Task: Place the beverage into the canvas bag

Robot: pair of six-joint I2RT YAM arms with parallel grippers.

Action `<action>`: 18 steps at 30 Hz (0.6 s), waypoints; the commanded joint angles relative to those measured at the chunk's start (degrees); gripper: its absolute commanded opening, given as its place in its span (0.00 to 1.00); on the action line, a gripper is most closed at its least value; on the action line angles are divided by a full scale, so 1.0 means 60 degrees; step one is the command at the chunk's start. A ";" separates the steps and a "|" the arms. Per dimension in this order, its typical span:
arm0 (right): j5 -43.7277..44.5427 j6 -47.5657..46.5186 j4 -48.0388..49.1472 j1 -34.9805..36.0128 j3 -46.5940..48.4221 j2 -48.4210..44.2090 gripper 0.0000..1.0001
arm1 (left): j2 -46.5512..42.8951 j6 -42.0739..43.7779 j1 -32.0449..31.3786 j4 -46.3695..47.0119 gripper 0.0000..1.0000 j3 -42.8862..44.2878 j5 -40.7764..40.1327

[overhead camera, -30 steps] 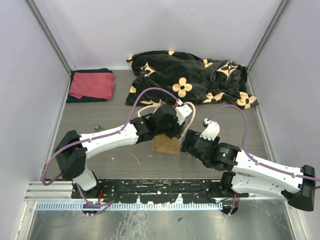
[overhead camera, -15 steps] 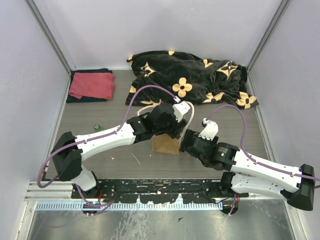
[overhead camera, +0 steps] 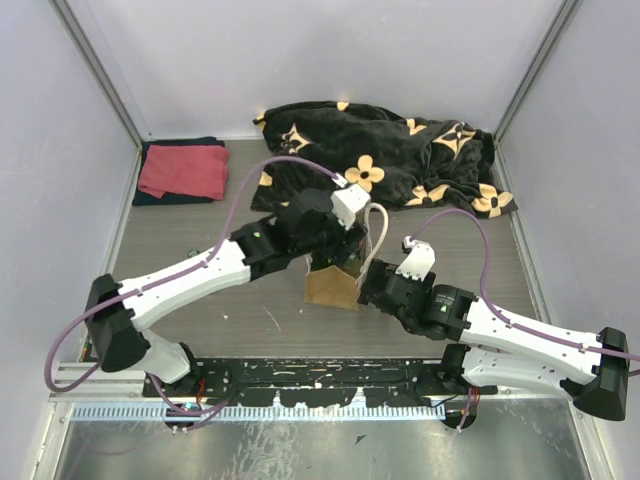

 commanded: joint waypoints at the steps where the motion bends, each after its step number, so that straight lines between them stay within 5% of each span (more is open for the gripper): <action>1: 0.0144 -0.0049 0.0271 -0.0055 0.0107 0.0025 1.00 | -0.1108 -0.0428 0.0821 -0.1048 0.74 0.0848 0.0294; 12: 0.0146 -0.0051 0.0277 -0.0081 -0.0021 -0.0230 1.00 | -0.4017 -0.0393 0.5736 -0.4729 0.81 -0.0256 0.0491; 18: 0.0128 -0.0065 0.0279 -0.0085 -0.0009 -0.0429 1.00 | -0.3141 0.1501 0.8091 -0.8045 0.74 0.0936 0.2293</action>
